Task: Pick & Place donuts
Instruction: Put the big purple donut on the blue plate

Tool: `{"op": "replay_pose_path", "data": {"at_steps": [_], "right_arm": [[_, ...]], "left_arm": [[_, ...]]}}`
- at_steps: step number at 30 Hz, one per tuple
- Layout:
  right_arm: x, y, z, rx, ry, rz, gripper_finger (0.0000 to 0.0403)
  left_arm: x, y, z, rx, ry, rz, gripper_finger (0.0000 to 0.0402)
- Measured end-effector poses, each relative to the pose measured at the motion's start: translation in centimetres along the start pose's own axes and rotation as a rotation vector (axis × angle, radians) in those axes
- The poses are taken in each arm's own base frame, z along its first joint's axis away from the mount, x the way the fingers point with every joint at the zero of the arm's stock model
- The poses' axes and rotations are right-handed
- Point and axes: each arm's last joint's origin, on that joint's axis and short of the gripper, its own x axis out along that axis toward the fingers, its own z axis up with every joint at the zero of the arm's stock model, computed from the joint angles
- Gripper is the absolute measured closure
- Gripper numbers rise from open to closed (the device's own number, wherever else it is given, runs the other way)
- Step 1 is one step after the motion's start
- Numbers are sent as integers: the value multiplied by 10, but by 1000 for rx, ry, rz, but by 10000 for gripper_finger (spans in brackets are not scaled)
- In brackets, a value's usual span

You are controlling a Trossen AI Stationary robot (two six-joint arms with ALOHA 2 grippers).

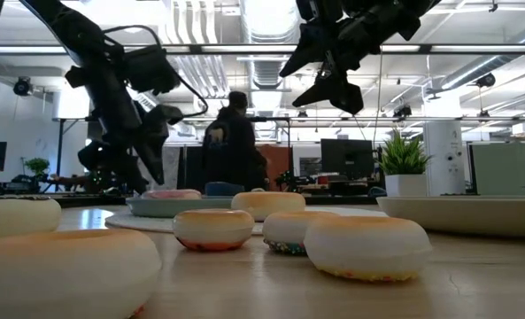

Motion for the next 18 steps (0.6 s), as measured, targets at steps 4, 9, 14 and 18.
{"op": "replay_pose_path", "data": {"at_steps": [4,9,14,18], "right_arm": [[0,0,0,1,1,-1,174],[0,0,0,-27,3,-3,174],[0,-4,-6,-104,55,-43,174],[0,-5,-17,-160,142,-87,175]], "left_arm": [[-3,0,1,13,-30,10,250],[-19,-9,5,105,-97,-37,252],[-53,-26,3,244,-188,-163,252],[-70,-25,-9,261,-191,-201,252]]}}
